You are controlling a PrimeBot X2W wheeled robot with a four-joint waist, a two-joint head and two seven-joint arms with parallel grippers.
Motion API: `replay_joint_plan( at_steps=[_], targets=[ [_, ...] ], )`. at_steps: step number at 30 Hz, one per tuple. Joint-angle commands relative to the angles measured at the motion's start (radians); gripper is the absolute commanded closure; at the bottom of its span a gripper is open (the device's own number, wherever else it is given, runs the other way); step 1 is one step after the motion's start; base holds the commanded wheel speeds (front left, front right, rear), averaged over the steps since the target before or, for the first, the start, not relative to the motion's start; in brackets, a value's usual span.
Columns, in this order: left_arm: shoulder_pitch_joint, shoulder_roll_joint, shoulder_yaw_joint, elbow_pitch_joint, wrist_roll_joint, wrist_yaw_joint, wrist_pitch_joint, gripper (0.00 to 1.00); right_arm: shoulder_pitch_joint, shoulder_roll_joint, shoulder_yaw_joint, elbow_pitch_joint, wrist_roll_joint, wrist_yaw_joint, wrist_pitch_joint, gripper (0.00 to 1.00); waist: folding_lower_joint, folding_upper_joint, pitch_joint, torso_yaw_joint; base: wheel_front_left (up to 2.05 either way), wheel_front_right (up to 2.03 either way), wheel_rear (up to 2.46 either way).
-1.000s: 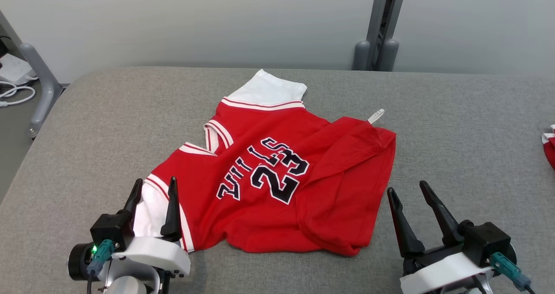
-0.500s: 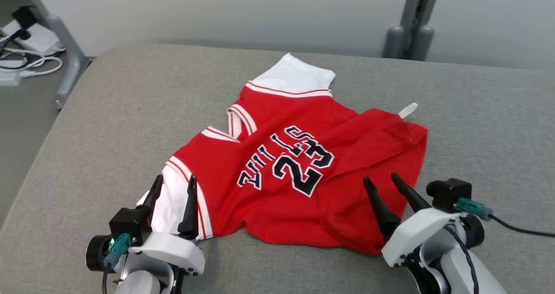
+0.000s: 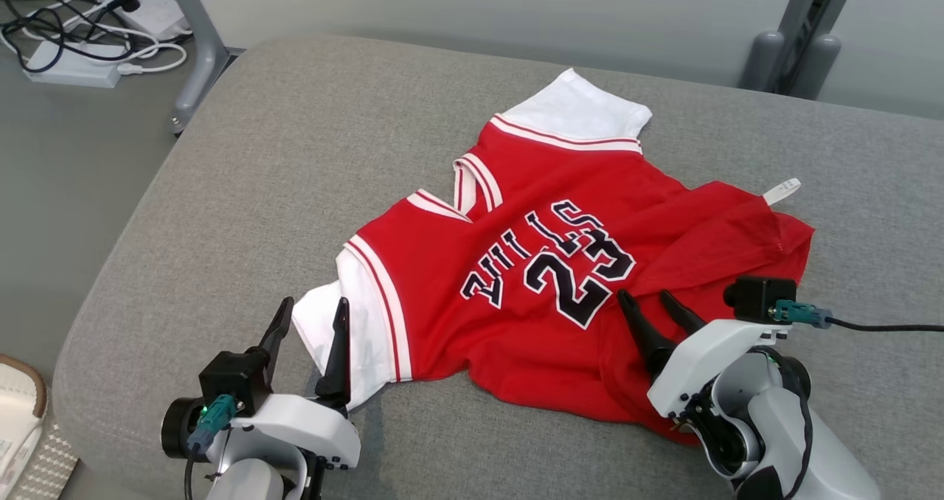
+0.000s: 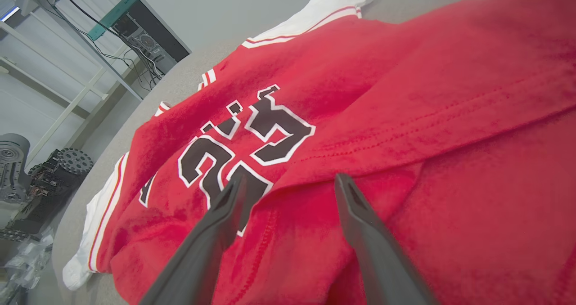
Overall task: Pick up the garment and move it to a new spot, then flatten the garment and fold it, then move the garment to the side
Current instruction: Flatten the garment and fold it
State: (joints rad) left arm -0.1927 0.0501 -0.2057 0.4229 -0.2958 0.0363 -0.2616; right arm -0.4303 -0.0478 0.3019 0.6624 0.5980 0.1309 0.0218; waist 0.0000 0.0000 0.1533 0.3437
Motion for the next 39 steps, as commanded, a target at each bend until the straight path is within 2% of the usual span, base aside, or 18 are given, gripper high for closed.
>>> replay_joint_plan(
  at_steps=[1,4,5,6,7,10,16,19,24,29,31,35,38,39],
  targets=[
    [-0.016,0.003,-0.003,0.0,-0.007,0.006,-0.004,0.0,-0.017,-0.006,0.007,0.015,0.011,0.0,-0.005,0.0,0.0,0.0,0.006,0.008,0.0,0.0,0.0],
    [-0.022,0.003,-0.011,0.0,-0.014,0.009,-0.004,0.0,-0.034,-0.006,0.017,0.041,0.033,0.0,-0.013,0.0,0.0,0.0,0.012,0.013,0.0,0.0,0.0],
    [-0.024,0.002,-0.013,0.0,-0.016,0.01,-0.004,0.0,-0.041,-0.006,0.019,0.051,0.037,0.0,-0.015,0.36,0.0,0.0,0.015,0.013,0.0,0.0,0.0],
    [-0.024,0.002,-0.013,0.0,-0.016,0.01,-0.004,0.0,-0.041,-0.006,0.019,0.051,0.037,0.0,-0.015,0.36,0.0,0.0,0.015,0.013,0.0,0.0,0.0],
    [-0.027,0.003,-0.016,0.0,-0.023,0.016,-0.004,0.0,-0.06,-0.006,0.023,0.08,0.04,0.0,-0.025,1.0,0.0,0.0,0.02,0.012,0.0,0.0,0.0],
    [-0.031,0.003,-0.018,0.0,-0.028,0.019,-0.004,0.0,-0.082,-0.006,0.01,0.113,0.029,0.0,-0.068,1.0,0.0,0.0,0.023,0.006,0.0,0.0,0.0],
    [-0.022,0.003,-0.003,0.001,-0.021,0.021,-0.004,0.0,-0.069,-0.011,0.002,0.087,0.035,0.0,-0.11,1.0,0.0,0.0,0.01,-0.027,0.0,0.0,0.0],
    [-0.015,0.003,0.003,0.0,-0.018,0.016,-0.004,0.0,-0.047,-0.047,-0.021,0.042,0.029,0.0,-0.112,1.0,0.0,0.0,-0.003,-0.056,0.0,0.0,0.0],
    [-0.009,0.003,0.002,-0.005,-0.021,0.017,-0.004,0.0,-0.029,-0.149,-0.099,-0.055,0.018,0.0,-0.067,1.0,0.0,0.0,-0.023,-0.101,0.0,0.0,0.0],
    [-0.017,0.004,-0.015,-0.007,-0.031,0.022,-0.004,0.0,-0.051,-0.229,-0.188,-0.118,-0.023,0.0,0.007,1.0,0.0,0.0,-0.025,-0.111,0.0,0.0,0.0],
    [-0.021,0.003,-0.022,-0.01,-0.034,0.02,-0.004,0.0,-0.071,-0.258,-0.199,-0.134,-0.058,0.0,0.035,1.0,0.0,0.0,-0.021,-0.107,0.0,0.0,0.0],
    [-0.029,0.004,-0.027,-0.006,-0.03,0.016,-0.004,0.0,-0.12,-0.272,-0.187,-0.149,-0.095,0.0,0.083,1.0,0.0,0.0,-0.008,-0.088,0.0,0.0,0.0],
    [-0.036,0.003,-0.03,-0.002,-0.029,0.012,-0.004,0.0,-0.161,-0.298,-0.161,-0.115,-0.132,-0.001,0.099,1.0,0.0,0.0,-0.001,-0.068,0.0,0.0,0.0],
    [-0.037,0.003,-0.031,0.0,-0.029,0.012,-0.004,0.0,-0.172,-0.302,-0.153,-0.094,-0.152,-0.001,0.1,0.88,0.0,0.0,-0.001,-0.062,0.0,0.0,0.0]
  ],
)
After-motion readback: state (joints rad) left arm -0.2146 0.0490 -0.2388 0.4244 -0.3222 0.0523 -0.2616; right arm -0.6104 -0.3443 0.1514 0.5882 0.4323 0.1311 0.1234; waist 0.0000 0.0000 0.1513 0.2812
